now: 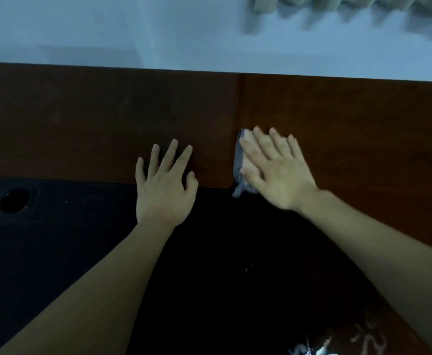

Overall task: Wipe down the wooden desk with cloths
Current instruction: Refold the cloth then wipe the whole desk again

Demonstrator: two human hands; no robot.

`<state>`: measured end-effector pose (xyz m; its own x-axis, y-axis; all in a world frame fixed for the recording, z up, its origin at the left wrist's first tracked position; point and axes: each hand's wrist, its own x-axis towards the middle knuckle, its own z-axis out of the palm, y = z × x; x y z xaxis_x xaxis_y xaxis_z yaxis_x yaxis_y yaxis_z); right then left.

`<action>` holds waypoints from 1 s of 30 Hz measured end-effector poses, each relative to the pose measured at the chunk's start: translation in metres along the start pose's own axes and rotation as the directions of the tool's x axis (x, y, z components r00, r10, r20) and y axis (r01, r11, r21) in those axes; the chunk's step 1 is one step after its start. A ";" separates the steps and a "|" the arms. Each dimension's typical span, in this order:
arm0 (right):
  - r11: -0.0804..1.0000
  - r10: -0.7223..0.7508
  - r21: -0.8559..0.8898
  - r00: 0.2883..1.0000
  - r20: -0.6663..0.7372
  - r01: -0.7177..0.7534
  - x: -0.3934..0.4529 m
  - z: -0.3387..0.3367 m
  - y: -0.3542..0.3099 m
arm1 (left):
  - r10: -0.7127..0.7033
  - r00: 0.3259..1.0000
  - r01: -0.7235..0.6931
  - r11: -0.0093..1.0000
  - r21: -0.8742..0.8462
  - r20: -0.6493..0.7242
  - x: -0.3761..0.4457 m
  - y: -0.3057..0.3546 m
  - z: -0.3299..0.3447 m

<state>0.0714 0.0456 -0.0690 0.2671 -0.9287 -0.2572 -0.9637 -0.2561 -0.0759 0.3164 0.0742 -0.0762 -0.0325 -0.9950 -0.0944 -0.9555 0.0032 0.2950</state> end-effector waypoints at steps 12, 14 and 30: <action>0.999 -0.037 0.039 0.999 0.034 0.036 -0.087 0.019 -0.038 | 0.008 0.999 -0.008 1.000 -0.011 0.036 0.001 0.001 -0.005; 0.997 -0.058 0.049 0.997 0.057 0.056 -0.099 0.023 -0.036 | 0.014 0.999 -0.013 1.000 -0.010 0.037 0.001 0.001 -0.004; 0.981 0.193 0.022 0.981 0.029 -0.194 -0.055 0.008 -0.022 | 0.029 0.997 -0.030 0.999 0.018 0.072 0.002 0.002 -0.006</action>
<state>0.0779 0.1045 -0.0614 0.0761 -0.9525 -0.2949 -0.9968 -0.0653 -0.0462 0.3163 0.0717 -0.0705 -0.0806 -0.9848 -0.1538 -0.9592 0.0347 0.2806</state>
